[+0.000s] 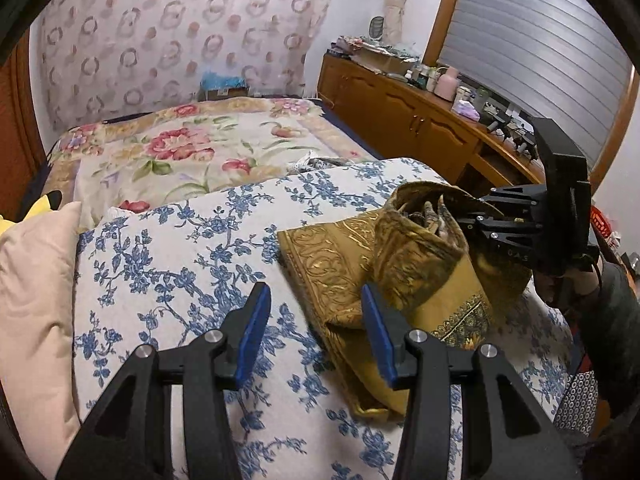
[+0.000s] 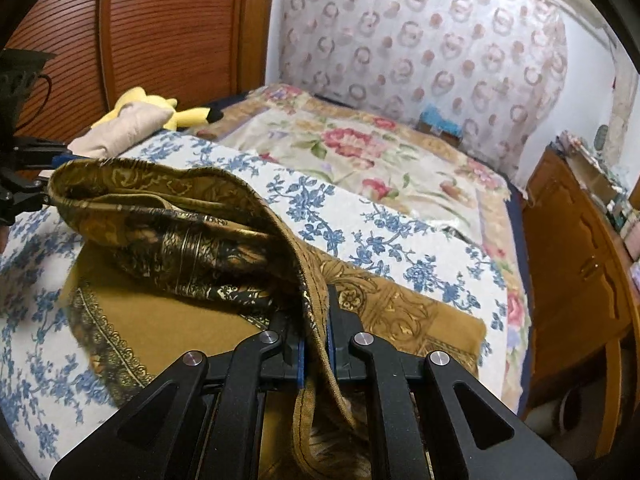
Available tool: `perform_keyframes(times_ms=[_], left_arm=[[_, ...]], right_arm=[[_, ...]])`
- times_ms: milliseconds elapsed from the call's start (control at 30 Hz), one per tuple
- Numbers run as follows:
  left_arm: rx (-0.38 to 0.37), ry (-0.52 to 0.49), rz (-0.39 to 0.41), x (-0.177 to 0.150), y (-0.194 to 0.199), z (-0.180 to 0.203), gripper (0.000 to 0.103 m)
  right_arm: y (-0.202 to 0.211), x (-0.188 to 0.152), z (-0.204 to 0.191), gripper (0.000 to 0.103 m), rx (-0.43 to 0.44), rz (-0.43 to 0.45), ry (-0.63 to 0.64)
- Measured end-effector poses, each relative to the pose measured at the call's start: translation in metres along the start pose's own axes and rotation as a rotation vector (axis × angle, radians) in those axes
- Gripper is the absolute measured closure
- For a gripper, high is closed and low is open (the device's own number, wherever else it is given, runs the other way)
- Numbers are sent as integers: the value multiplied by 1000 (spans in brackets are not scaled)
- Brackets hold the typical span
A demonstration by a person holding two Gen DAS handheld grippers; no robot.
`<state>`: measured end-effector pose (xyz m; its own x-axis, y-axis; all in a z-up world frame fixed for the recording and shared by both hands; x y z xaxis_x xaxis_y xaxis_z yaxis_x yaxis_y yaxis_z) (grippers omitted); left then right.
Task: Fold small clothes
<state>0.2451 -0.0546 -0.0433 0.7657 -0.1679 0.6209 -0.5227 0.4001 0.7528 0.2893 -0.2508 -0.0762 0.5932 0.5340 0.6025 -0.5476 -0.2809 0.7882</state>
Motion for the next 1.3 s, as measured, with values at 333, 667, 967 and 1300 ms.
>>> perform_keyframes(times_ms=[333, 667, 967, 1300], left_arm=[[8, 27, -22, 7, -15, -17, 57], [4, 32, -13, 10, -15, -20, 57], [-10, 20, 46, 19, -2, -13, 57], [-37, -16, 37, 25, -11, -1, 57]], right_arm=[[-17, 9, 8, 98, 37, -34, -26], [5, 21, 31, 53, -64, 16, -112], [58, -1, 56, 45, -127, 75, -202], [41, -53, 87, 45, -155, -31, -334]])
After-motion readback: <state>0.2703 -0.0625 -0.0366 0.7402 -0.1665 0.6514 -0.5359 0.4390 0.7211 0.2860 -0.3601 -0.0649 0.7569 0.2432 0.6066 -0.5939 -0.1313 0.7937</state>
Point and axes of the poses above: each gripper's, at about its wrist camera, not at the fingertips, and y roughly against the way its jaws point, z to its right, x to its top, the point moved 2 cm from there along -y, roughly the way its jaws point, and after that the axes turned 5 degrees about -z, right-handed, at the moved point
